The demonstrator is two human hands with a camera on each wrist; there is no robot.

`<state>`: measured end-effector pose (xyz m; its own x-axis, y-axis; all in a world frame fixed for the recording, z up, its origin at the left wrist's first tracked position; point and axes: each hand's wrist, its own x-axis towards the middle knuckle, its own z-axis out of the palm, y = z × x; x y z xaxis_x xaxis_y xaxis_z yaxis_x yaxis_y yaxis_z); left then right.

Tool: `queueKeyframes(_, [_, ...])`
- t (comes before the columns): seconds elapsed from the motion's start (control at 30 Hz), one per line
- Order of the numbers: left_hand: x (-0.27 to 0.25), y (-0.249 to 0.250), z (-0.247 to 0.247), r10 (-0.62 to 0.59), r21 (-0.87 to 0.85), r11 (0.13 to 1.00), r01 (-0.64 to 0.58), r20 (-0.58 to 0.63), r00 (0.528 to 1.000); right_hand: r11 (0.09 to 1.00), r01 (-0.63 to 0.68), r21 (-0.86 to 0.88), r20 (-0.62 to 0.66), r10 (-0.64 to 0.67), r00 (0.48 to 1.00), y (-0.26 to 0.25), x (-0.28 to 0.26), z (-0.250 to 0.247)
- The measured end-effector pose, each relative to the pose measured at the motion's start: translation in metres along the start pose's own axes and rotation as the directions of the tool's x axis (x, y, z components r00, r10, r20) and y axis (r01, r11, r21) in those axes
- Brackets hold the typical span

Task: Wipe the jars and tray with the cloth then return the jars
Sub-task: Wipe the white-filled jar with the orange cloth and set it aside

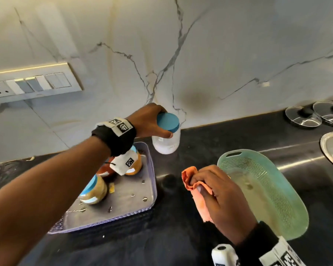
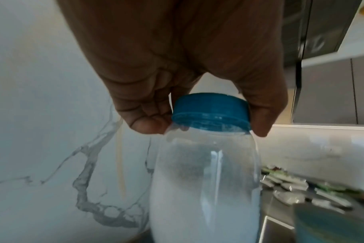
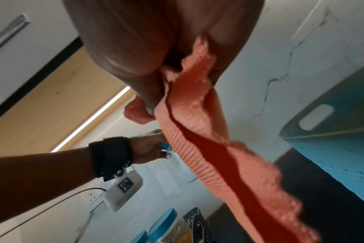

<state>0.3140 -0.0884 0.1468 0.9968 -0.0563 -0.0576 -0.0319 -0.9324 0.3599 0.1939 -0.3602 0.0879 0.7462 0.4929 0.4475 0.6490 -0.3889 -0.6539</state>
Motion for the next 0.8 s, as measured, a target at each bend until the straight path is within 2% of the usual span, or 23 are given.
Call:
queueKeyframes(0.2, [0.083, -0.012, 0.048, -0.027, 0.195, 0.981, 0.004, 0.114, 0.993, 0.994, -0.104, 0.037, -0.039, 0.106, 0.994, 0.020, 0.004, -0.006])
queueKeyframes(0.37, [0.116, -0.032, 0.079, -0.093, 0.277, 0.960, 0.032, 0.209, 0.973, 0.993, -0.112, 0.041, -0.049, 0.114, 0.992, 0.024, 0.006, -0.005])
queueKeyframes(0.67, [0.123, -0.042, 0.084, -0.119, 0.297, 0.954, 0.043, 0.244, 0.963, 0.990, -0.124, 0.067, -0.026, 0.126, 0.992, 0.019, 0.010, 0.003])
queueKeyframes(0.8, [0.106, -0.038, 0.061, -0.077, 0.213, 0.977, 0.023, 0.248, 0.966, 0.990, -0.114, 0.082, -0.013, 0.115, 0.993, 0.012, 0.012, 0.004])
